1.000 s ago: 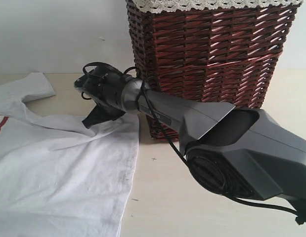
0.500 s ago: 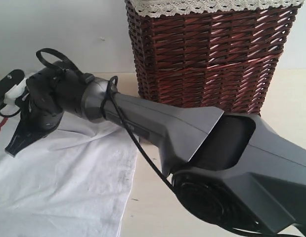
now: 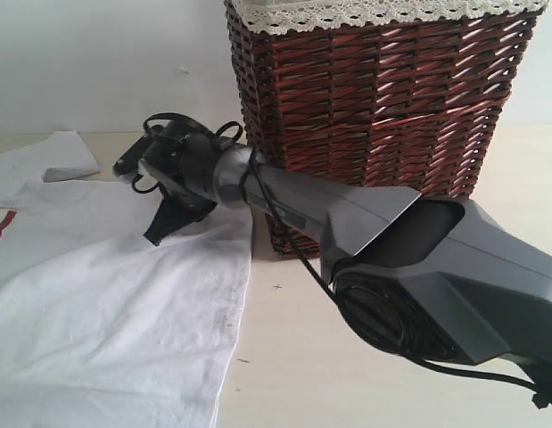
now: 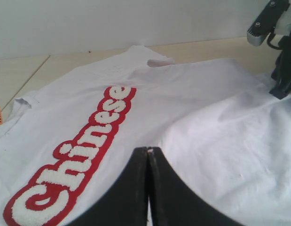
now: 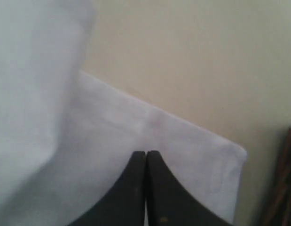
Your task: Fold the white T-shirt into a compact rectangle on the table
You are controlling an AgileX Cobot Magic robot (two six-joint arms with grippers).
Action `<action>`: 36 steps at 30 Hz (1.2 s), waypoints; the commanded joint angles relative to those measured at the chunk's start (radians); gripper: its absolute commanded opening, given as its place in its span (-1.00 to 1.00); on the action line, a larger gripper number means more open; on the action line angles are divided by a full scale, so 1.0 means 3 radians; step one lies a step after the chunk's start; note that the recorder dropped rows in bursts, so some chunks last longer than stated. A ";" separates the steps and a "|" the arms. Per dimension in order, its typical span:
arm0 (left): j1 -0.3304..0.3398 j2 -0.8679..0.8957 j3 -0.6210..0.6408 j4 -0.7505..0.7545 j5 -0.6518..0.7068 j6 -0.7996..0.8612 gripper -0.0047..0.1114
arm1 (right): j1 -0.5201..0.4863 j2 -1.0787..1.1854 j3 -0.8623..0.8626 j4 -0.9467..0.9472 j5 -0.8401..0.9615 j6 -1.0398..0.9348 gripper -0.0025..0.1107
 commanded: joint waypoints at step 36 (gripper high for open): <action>-0.0021 -0.0015 -0.0002 0.0008 -0.0024 -0.0023 -0.92 | 0.0044 -0.0359 -0.0011 0.0123 0.0308 0.0161 -0.96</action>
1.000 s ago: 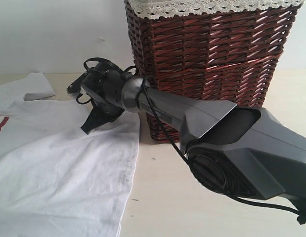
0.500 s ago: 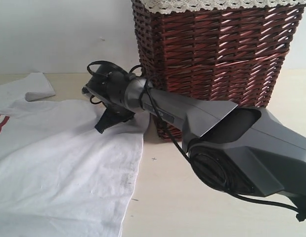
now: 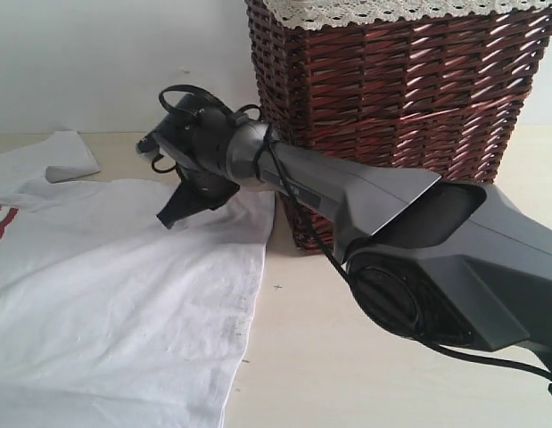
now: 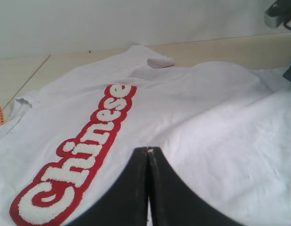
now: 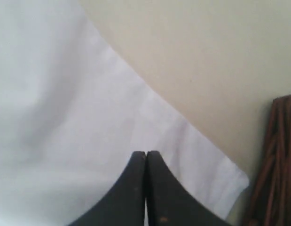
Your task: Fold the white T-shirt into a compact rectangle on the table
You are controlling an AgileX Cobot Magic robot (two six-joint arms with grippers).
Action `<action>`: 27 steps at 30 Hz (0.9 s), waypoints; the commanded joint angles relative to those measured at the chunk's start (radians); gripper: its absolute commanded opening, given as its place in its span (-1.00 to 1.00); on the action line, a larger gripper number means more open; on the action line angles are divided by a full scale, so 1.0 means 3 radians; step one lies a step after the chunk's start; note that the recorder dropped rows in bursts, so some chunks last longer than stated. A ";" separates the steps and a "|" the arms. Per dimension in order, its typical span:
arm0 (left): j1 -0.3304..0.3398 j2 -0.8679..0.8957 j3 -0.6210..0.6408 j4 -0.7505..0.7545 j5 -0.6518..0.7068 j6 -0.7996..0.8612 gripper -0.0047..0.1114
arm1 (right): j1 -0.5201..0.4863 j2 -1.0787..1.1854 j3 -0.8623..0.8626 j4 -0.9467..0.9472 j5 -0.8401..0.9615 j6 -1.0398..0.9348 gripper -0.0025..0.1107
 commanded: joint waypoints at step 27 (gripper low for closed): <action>-0.0021 -0.0015 -0.0002 0.0008 -0.0024 -0.0023 -0.92 | 0.0546 -0.0763 -0.0005 0.1233 0.0481 -0.0860 -0.96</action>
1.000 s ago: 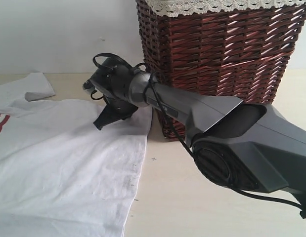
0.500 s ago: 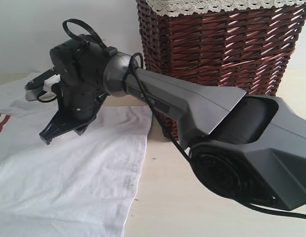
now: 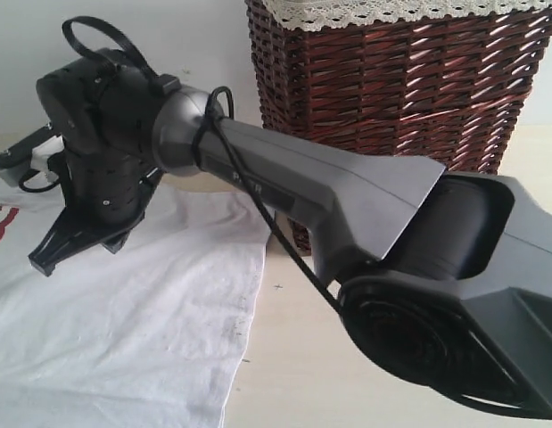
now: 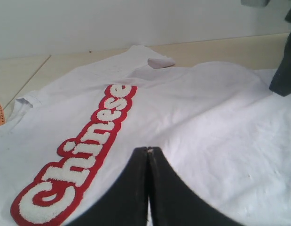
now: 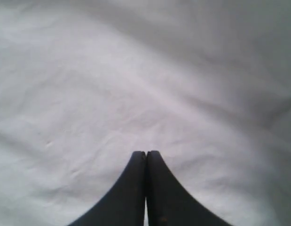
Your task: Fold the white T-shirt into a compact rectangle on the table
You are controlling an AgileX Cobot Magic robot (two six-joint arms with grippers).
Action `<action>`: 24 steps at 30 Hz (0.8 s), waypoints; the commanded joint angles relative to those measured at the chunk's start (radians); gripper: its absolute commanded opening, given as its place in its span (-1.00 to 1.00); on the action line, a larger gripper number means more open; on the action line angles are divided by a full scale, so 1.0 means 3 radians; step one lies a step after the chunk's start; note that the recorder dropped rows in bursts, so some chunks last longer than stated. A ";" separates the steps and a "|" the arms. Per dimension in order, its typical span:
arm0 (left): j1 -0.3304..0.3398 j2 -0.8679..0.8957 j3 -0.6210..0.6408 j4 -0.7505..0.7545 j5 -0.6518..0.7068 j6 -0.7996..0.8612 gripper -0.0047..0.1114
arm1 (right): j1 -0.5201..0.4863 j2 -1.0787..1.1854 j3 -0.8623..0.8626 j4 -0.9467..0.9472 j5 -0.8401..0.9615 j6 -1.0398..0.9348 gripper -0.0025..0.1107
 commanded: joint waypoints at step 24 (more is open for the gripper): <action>-0.0021 -0.0015 -0.0002 0.0008 -0.0024 -0.0023 -0.92 | 0.0055 -0.2105 0.1487 -0.0717 -0.1084 0.0322 -0.96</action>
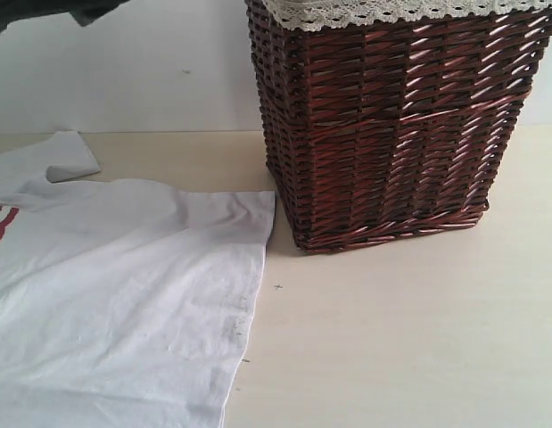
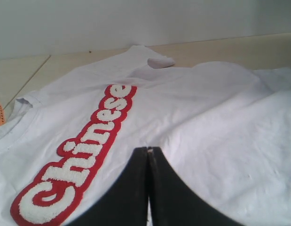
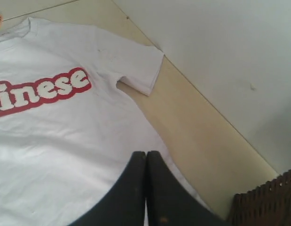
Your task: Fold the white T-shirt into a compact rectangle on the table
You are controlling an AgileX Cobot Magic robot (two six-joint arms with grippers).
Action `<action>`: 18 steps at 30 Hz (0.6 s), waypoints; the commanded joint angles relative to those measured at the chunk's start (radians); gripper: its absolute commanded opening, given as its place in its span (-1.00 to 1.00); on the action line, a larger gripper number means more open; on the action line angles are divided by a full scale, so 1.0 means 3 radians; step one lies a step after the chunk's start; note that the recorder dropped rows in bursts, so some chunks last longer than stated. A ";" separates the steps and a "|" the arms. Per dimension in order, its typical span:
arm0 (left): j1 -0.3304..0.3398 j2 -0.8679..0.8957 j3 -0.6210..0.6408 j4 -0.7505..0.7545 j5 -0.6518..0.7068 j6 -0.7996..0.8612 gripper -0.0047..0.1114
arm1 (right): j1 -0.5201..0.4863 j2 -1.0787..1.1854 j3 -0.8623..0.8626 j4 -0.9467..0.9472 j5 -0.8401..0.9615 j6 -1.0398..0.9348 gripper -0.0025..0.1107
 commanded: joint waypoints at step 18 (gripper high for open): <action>-0.0021 -0.0015 -0.0002 0.0008 -0.0024 -0.0023 -0.92 | -0.0688 -0.2779 0.3380 -0.2553 -0.1250 0.2684 -0.96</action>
